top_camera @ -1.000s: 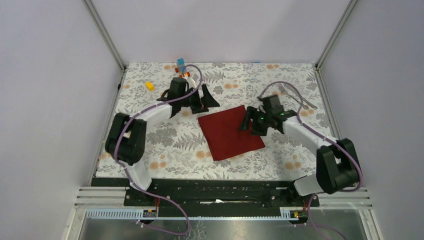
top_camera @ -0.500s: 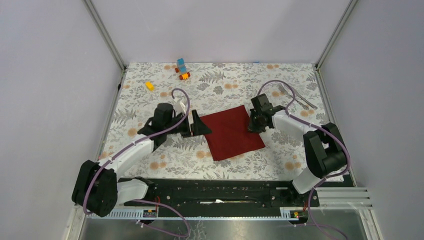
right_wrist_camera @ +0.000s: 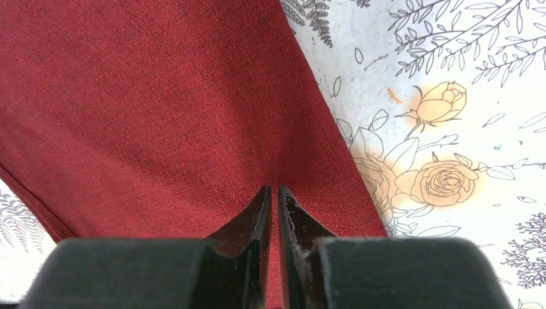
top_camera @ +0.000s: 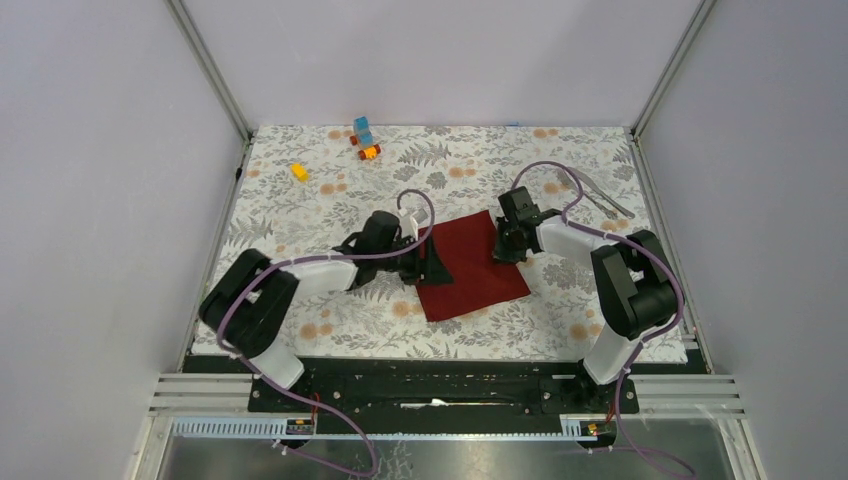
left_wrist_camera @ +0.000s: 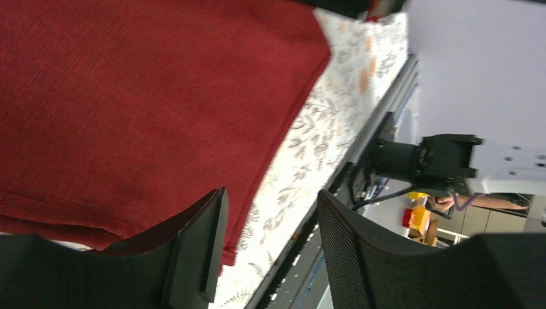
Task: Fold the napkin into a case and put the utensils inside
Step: Smooth out the square-folded napkin at the center of the board, then rotate the square-folded napkin at the center of the board.
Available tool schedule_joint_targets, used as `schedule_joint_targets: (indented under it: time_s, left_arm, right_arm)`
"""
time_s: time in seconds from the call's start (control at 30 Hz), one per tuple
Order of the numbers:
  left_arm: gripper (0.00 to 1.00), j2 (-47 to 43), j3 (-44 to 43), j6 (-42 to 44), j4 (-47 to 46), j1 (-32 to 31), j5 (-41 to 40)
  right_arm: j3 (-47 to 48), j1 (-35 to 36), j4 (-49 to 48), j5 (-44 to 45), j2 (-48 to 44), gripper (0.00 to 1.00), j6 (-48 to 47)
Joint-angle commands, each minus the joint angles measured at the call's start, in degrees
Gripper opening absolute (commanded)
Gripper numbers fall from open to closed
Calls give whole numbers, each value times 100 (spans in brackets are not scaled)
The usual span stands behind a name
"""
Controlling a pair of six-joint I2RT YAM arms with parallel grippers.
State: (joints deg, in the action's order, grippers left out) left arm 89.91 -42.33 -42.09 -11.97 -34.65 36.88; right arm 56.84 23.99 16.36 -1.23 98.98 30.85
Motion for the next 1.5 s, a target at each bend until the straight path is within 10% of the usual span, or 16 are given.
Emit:
schedule_joint_targets:
  time_s: [0.0,0.47,0.7,1.03,1.33,1.47]
  left_arm:
    - [57,512,101,1,-625,-113,-142]
    - [53,25,1295,350,-162,-121,-812]
    - [72,-1127,681,49,249,-182,-346]
    - [80,-3134,-14,175,2024,-180,-1243]
    - [82,-4161,293,72,2987,-173,-2323]
    - [83,-3889,495,-45,2725,-167,-2453]
  right_arm:
    - [44,-116,-234,-101,41,14,-30]
    - [-446,-452,-623,-411,192,13,-87]
    - [-46,-467,-103,262,520,17,-456]
    - [2754,-350,979,1163,2338,19,-2026]
    - [6538,1236,1804,1087,4188,21,-3221]
    - [7162,1468,2479,1016,3811,31,-2516]
